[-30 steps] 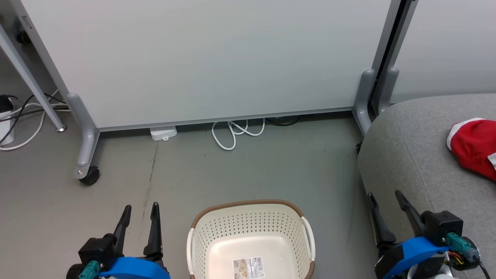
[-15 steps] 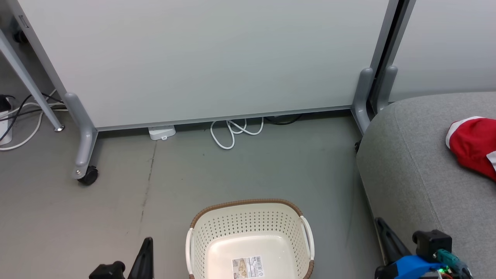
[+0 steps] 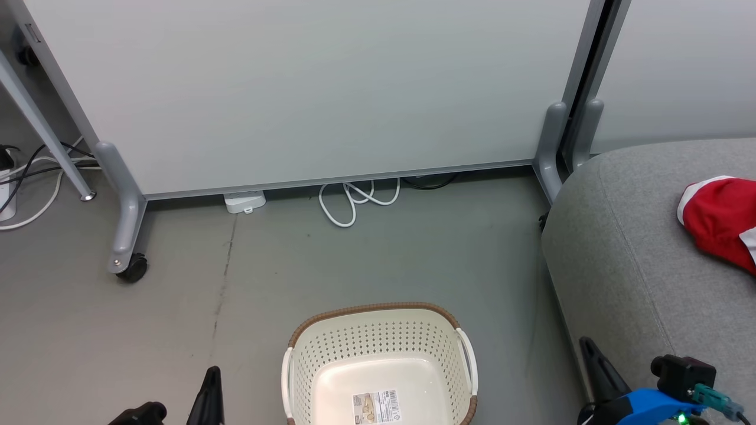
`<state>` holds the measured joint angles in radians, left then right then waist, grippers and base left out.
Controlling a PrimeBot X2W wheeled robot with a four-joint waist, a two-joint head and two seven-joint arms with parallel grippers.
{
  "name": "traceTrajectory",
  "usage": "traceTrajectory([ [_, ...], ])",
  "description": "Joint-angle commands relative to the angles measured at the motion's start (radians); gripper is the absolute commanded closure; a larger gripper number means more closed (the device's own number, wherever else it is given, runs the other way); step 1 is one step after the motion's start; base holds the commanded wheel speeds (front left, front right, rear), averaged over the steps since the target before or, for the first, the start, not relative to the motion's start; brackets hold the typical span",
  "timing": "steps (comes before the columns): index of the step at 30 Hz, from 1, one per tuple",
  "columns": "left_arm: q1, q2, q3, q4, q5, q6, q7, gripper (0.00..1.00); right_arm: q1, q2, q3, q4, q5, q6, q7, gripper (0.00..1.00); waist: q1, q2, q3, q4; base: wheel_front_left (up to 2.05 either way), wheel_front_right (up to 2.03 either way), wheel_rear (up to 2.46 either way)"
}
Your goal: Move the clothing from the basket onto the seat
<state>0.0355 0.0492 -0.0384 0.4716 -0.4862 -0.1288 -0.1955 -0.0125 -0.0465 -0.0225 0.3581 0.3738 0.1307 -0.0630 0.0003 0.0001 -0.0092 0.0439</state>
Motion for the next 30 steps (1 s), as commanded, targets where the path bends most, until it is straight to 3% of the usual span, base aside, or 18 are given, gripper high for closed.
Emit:
traceTrajectory([
  [1, -0.034, 0.001, 0.011, -0.024, -0.038, 0.000, 0.008, 1.00, -0.024, -0.002, -0.006, -0.022, 0.045, 0.000, 0.004, 1.00, -0.0001, -0.0001, 0.000, 0.000, 0.00, 0.00, 0.00],
  [30, -0.079, 0.002, 0.064, -0.102, -0.442, -0.001, 0.120, 1.00, -0.055, -0.003, -0.038, -0.059, 0.488, 0.000, 0.068, 1.00, -0.0001, -0.0001, 0.003, -0.012, 0.00, 0.00, 0.00],
])
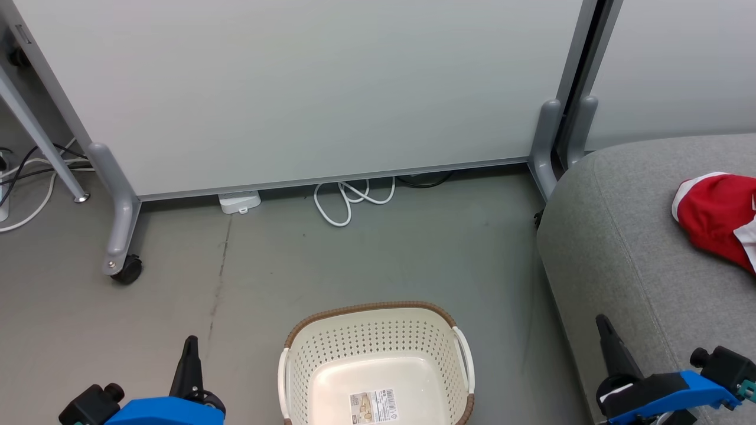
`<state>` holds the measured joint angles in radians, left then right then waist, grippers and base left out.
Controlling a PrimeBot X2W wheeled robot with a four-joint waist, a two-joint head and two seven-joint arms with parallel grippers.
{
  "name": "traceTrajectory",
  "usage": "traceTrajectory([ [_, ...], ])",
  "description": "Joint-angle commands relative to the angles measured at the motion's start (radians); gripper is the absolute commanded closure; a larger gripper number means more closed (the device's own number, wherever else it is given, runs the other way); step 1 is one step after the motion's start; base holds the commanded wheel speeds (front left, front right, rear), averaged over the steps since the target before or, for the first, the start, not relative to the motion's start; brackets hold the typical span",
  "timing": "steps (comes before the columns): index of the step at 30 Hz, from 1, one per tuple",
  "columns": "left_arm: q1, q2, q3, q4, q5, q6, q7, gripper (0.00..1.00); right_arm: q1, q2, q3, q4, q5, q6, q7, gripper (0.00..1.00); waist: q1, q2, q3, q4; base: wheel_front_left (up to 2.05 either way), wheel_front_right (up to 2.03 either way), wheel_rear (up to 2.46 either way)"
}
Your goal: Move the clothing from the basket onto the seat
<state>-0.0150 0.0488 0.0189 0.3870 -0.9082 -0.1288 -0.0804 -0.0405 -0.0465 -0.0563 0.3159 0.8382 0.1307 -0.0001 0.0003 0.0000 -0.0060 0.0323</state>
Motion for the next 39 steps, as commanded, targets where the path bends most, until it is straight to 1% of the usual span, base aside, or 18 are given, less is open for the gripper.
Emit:
traceTrajectory([
  [1, -0.028, 0.002, 0.007, -0.017, -0.020, -0.001, 0.005, 1.00, -0.027, -0.003, -0.004, -0.016, 0.023, 0.000, 0.006, 1.00, -0.0001, 0.0000, 0.000, 0.000, 0.00, 0.00, 0.00],
  [20, -0.051, 0.002, 0.034, -0.056, -0.225, -0.002, 0.063, 1.00, -0.042, -0.004, -0.021, -0.034, 0.250, 0.000, 0.038, 1.00, -0.0001, 0.0000, 0.002, -0.008, 0.00, 0.00, 0.00],
  [39, -0.070, 0.002, 0.057, -0.089, -0.398, -0.002, 0.111, 1.00, -0.053, -0.004, -0.035, -0.049, 0.439, 0.000, 0.067, 1.00, -0.0002, 0.0000, 0.004, -0.015, 0.00, 0.00, 0.00],
])
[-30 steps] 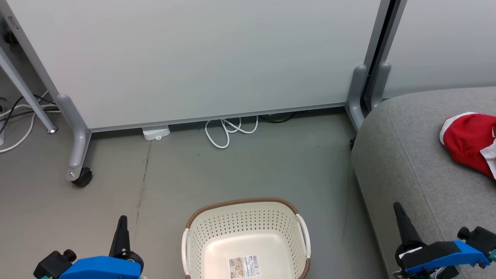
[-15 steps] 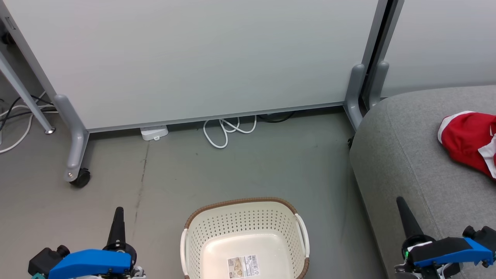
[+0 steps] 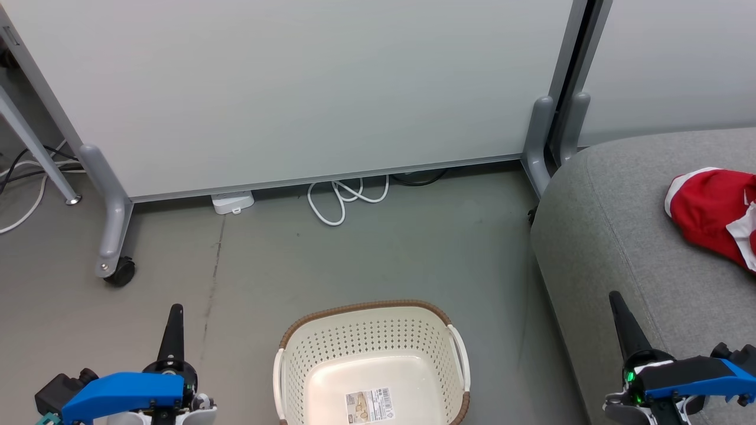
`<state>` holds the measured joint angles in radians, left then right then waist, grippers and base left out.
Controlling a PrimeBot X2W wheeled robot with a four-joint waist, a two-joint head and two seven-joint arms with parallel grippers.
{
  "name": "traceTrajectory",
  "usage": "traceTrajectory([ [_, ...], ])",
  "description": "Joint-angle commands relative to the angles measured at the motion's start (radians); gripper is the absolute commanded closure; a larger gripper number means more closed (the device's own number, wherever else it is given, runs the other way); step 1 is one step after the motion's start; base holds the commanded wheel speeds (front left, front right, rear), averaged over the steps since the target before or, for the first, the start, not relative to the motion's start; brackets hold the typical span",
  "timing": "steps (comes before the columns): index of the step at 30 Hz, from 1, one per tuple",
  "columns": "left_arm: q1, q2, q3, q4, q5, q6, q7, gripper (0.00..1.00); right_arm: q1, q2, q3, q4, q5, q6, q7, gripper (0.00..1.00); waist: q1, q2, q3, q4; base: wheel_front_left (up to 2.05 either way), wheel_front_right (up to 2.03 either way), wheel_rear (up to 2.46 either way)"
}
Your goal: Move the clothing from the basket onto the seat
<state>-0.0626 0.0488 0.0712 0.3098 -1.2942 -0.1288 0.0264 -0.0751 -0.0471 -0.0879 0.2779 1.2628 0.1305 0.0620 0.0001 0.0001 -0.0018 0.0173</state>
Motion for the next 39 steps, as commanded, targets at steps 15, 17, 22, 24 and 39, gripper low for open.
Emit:
traceTrajectory([
  [15, -0.034, 0.002, 0.021, -0.033, -0.129, -0.003, 0.037, 1.00, -0.028, -0.004, -0.012, -0.021, 0.143, 0.000, 0.024, 1.00, 0.0000, -0.0001, 0.002, -0.006, 0.00, 0.00, 0.00],
  [17, -0.035, 0.002, 0.023, -0.036, -0.144, -0.003, 0.043, 1.00, -0.027, -0.004, -0.013, -0.022, 0.158, 0.000, 0.025, 1.00, 0.0000, -0.0001, 0.002, -0.007, 0.00, 0.00, 0.00],
  [22, -0.038, 0.002, 0.028, -0.042, -0.179, -0.003, 0.053, 1.00, -0.030, -0.005, -0.016, -0.025, 0.198, 0.000, 0.032, 1.00, 0.0000, -0.0001, 0.002, -0.009, 0.00, 0.00, 0.00],
  [24, -0.040, 0.002, 0.030, -0.045, -0.194, -0.003, 0.055, 1.00, -0.032, -0.005, -0.017, -0.027, 0.213, 0.000, 0.034, 1.00, -0.0001, -0.0001, 0.003, -0.009, 0.00, 0.00, 0.00],
  [39, -0.050, 0.002, 0.041, -0.063, -0.290, -0.003, 0.083, 1.00, -0.037, -0.005, -0.025, -0.034, 0.321, 0.000, 0.050, 1.00, -0.0001, -0.0001, 0.004, -0.015, 0.00, 0.00, 0.00],
])
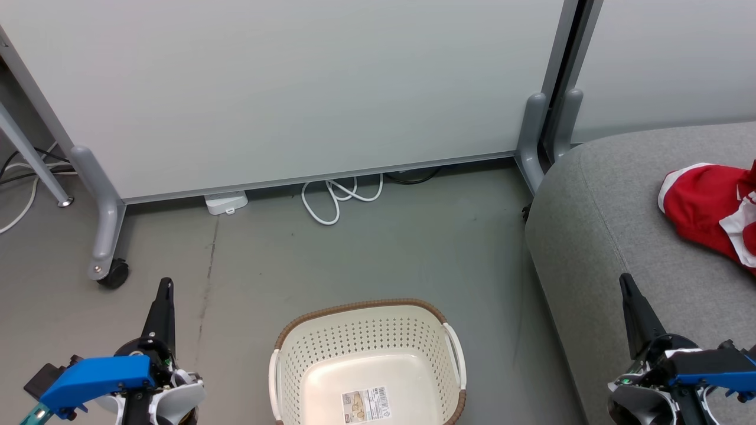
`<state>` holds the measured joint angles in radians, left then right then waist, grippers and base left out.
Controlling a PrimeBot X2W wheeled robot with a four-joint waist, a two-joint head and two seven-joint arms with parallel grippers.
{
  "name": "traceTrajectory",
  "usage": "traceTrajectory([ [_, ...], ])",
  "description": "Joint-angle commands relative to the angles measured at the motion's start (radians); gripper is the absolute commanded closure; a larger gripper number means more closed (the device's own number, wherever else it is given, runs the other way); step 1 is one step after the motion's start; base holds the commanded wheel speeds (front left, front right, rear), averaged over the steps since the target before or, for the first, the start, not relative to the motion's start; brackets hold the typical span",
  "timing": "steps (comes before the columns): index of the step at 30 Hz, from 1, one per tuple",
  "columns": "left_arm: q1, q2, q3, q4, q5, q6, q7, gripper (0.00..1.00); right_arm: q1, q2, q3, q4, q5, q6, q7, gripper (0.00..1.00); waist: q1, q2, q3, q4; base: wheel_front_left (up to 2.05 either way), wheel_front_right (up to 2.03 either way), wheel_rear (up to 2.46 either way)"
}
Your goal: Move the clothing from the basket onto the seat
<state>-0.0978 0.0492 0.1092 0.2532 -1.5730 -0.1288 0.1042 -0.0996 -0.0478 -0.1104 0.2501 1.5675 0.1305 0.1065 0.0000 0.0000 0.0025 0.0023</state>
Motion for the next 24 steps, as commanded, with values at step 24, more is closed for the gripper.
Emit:
traceTrajectory([
  [24, -0.016, 0.002, 0.007, -0.012, -0.041, -0.004, 0.014, 1.00, -0.014, -0.004, -0.005, -0.008, 0.047, 0.000, 0.009, 1.00, 0.0000, 0.0000, 0.001, -0.002, 0.00, 0.00, 0.00],
])
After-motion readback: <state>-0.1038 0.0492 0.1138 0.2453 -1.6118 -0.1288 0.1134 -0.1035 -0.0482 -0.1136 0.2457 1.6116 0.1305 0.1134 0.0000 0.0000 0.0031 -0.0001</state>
